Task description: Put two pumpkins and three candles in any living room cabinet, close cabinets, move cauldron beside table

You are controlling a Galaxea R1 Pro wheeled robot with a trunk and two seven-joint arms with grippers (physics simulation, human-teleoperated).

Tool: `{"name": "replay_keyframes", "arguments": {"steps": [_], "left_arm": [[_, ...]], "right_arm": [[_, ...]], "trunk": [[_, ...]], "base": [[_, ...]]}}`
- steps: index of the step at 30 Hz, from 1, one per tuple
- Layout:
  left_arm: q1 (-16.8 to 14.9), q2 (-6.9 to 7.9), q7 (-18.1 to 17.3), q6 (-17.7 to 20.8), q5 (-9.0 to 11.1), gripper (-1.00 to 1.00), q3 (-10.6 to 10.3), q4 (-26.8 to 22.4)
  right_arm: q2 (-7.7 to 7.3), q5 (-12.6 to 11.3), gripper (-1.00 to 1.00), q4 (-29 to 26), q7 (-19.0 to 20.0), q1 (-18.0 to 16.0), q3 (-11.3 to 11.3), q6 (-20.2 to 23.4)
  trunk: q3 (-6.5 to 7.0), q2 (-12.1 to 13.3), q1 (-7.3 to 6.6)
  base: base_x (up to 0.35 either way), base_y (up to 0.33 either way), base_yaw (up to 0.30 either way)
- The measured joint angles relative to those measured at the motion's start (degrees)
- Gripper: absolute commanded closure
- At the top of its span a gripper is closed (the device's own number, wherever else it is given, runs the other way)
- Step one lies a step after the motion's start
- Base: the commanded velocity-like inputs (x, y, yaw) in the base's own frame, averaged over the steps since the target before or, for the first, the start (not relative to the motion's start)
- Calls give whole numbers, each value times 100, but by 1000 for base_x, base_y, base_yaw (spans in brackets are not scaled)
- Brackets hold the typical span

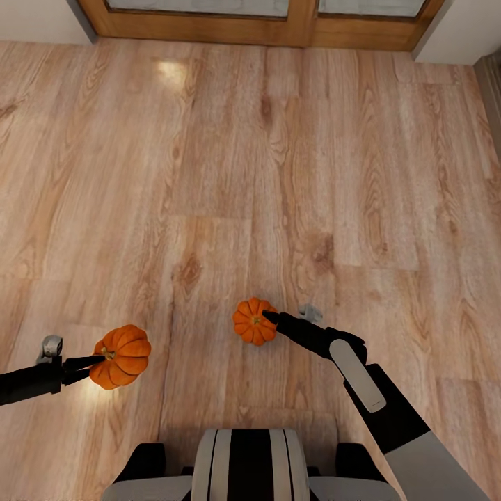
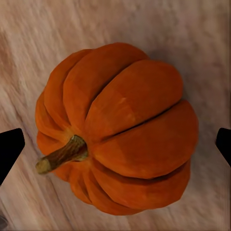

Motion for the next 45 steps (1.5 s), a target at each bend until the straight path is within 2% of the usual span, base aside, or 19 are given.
{"name": "replay_keyframes", "arguments": {"steps": [3, 45], "left_arm": [[0, 0, -2, 1, 1, 100, 1, 2], [-1, 0, -28, 5, 13, 100, 17, -5]], "right_arm": [[0, 1, -100, -2, 0, 0, 1, -3], [-7, 1, -100, 5, 0, 0, 4, -5]], "trunk": [[-52, -4, 7], [-52, -7, 12]], "base": [[0, 0, 0], [7, 17, 0]]}}
